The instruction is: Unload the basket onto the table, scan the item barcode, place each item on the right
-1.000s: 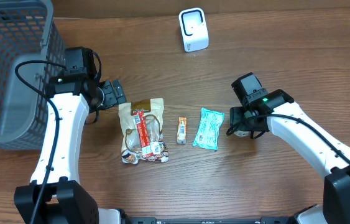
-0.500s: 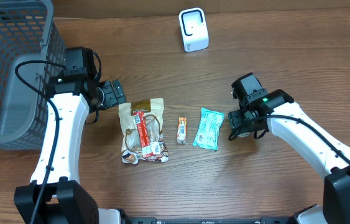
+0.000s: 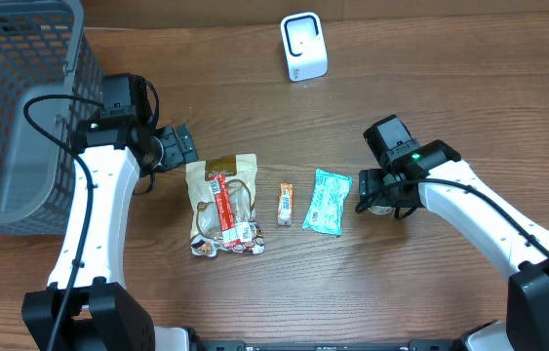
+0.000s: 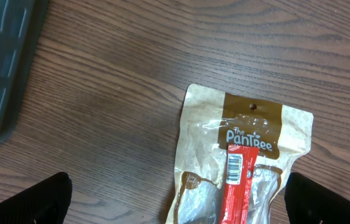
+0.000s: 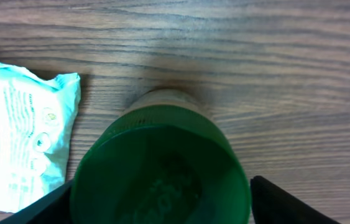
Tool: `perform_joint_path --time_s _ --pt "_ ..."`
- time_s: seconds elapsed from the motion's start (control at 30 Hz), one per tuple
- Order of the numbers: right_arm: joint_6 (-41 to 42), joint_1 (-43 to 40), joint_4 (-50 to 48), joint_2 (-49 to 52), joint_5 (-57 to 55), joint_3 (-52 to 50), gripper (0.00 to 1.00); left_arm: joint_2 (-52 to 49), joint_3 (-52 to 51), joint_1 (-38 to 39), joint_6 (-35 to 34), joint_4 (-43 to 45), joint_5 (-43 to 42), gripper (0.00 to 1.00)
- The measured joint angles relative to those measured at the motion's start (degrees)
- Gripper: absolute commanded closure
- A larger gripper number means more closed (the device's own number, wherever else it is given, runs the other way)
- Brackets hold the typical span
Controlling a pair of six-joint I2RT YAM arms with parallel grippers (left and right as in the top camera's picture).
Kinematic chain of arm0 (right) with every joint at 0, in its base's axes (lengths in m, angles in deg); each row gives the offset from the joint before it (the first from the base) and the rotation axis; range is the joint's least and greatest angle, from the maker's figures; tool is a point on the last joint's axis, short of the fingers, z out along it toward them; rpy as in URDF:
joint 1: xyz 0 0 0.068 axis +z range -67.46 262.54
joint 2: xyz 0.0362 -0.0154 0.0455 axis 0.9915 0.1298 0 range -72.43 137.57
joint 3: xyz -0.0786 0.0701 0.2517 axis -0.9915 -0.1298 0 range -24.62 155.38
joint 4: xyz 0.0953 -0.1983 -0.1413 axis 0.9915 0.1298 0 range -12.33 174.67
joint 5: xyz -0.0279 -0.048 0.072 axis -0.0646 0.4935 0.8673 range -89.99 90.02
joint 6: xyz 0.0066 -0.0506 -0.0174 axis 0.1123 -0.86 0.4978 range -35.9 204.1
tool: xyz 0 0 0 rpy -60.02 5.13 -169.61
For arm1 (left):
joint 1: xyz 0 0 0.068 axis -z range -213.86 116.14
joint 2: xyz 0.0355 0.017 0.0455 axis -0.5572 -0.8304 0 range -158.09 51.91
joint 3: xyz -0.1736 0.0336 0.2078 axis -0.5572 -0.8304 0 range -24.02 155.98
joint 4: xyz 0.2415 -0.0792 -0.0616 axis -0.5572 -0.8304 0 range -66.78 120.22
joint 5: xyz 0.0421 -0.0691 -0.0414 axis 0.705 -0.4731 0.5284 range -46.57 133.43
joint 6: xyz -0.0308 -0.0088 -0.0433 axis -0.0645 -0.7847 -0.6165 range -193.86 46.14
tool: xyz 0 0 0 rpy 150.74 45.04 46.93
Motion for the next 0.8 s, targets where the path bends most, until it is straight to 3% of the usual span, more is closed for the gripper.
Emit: perform_joint_path --time_s 0.23,0.33,0.63,0.8 --pt "4.3 0.0 -0.6 0.0 0.8 0.0 0.42 0.0 0.0 0.0 0.0 0.0 0.0 0.0" --pt "4.2 0.0 -0.6 0.0 0.8 0.0 0.43 0.0 0.0 0.0 0.0 0.0 0.0 0.0" --pt "-6.3 0.0 -0.7 0.0 0.9 0.0 0.43 0.0 0.0 0.0 0.0 0.0 0.0 0.0" --pt "-12.8 0.0 -1.1 0.0 0.8 0.0 0.27 0.0 0.0 0.0 0.0 0.0 0.0 0.0"
